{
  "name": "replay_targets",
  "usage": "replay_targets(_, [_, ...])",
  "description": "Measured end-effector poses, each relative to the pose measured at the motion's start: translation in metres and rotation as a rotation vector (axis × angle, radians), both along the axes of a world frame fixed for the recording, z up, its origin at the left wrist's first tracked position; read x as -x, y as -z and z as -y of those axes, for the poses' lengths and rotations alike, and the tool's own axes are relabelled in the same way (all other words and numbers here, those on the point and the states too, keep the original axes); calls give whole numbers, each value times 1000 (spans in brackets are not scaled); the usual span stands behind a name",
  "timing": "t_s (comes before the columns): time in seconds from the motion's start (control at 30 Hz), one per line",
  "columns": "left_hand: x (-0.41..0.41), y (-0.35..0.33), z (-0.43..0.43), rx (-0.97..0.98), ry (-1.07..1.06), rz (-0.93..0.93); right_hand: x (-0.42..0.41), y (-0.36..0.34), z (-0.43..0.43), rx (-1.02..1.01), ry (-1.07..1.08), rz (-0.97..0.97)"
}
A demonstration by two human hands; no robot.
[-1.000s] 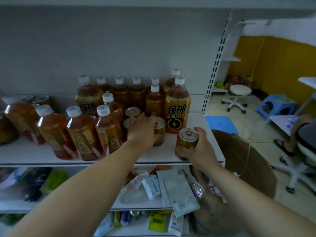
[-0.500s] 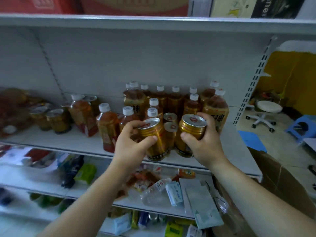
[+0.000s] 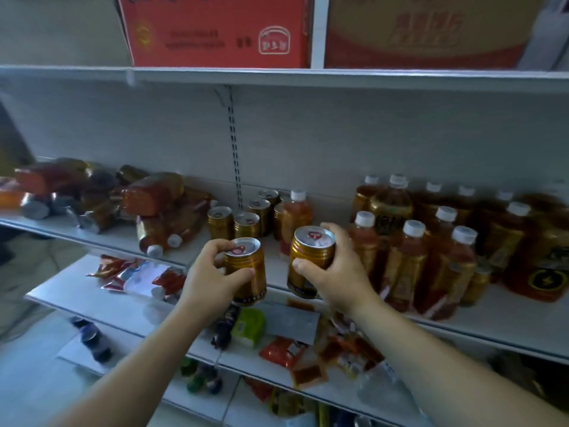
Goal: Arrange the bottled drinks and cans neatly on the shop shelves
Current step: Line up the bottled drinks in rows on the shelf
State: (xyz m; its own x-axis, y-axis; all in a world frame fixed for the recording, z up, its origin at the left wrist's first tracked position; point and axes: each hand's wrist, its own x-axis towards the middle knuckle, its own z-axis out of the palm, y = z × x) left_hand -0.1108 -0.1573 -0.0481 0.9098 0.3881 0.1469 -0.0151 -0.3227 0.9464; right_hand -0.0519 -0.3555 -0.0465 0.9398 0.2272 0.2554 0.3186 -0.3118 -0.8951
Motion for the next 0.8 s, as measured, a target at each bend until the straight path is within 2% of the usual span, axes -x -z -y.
replay_targets(0.13, [-17, 7, -53, -45, 24, -80, -11, 18, -50, 41, 28, -108])
replay_targets(0.33, [-65, 22, -89, -103, 32, -159, -43, 47, -96, 134, 23, -185])
replay_targets(0.6, [-114, 48, -124, -196, -1, -211, -92, 79, -127, 235, 24, -121])
replay_targets(0.8, [-133, 57, -135, -221, 71, -218, -106, 87, -142, 267, 43, -87])
